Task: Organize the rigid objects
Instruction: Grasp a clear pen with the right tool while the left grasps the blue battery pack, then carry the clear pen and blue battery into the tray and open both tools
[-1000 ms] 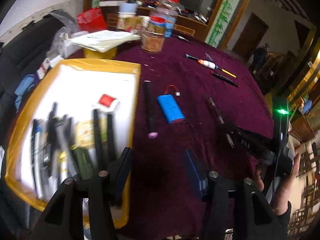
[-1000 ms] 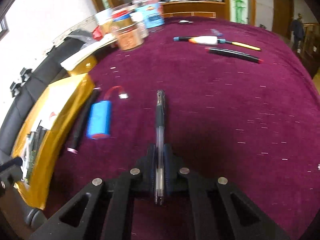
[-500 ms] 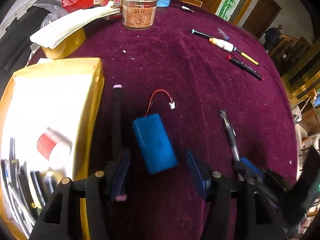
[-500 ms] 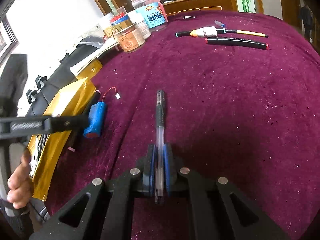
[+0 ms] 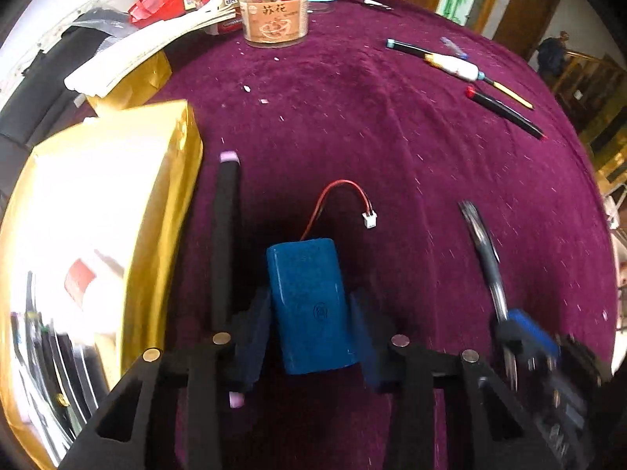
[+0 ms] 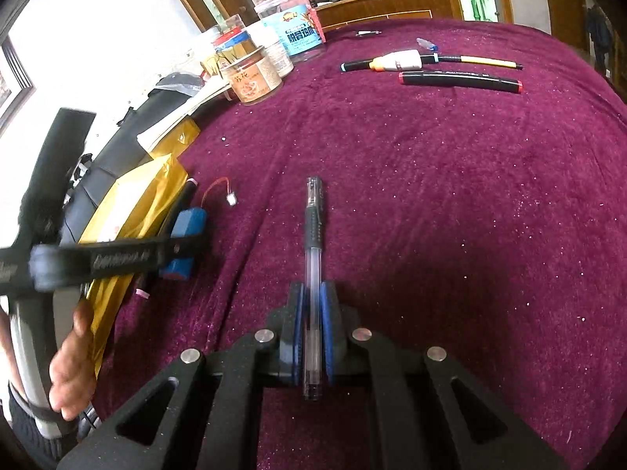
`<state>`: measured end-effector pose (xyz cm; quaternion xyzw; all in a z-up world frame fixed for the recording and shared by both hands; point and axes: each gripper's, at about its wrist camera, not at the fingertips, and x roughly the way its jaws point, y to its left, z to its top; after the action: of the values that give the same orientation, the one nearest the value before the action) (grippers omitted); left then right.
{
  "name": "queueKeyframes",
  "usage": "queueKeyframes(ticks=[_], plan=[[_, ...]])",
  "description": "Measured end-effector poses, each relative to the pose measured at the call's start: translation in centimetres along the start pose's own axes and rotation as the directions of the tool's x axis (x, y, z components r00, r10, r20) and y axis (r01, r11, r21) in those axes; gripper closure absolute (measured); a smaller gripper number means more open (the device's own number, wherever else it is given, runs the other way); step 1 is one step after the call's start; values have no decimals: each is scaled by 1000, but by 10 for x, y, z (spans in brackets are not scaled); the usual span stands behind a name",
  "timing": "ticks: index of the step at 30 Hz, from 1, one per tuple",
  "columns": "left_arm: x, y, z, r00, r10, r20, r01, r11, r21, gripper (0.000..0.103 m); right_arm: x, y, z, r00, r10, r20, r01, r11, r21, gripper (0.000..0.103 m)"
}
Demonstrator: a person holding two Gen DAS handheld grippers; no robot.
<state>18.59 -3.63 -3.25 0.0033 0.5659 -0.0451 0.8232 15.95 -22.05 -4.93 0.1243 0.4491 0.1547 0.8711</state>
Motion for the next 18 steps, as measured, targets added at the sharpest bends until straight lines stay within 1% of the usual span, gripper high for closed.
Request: queueKeyframes(ticks=[2,4,6,8,9,12,15,18], plan=[[-9,1,-20,999,-40,3,40,999,9,62,-5,-3,0,1000,4,28,-5,1000,14,95],[-19,5,-39,991,-133,-1,133,991,1,62,-15,-2,-1,997,13,82,-14,1000,11,95],[-26,15,-57,968,-251,-10,250,968,-37,63,-22,5,-2,992,25,120,-23,1000,-17,95],[-32,27,-74,943,-331,-19,328,941,-83,63,-24,12,-2,990,32,137,-27,999,-41,95],[-38,32,-82,938,-348,-12,345,934,-94,63,-26,15,-2,988,50,145,-42,998,-53,95],[-61,47,-102,929,-369,30,370,921,-124,63,-34,23,-4,979,94,181,-83,994,-70,95],[-95,74,-111,910,-404,98,415,897,-154,64,-45,37,-5,969,163,184,-156,986,-54,95],[-132,105,-119,907,-378,185,410,895,-178,64,-63,70,-9,957,210,198,-193,976,-104,95]])
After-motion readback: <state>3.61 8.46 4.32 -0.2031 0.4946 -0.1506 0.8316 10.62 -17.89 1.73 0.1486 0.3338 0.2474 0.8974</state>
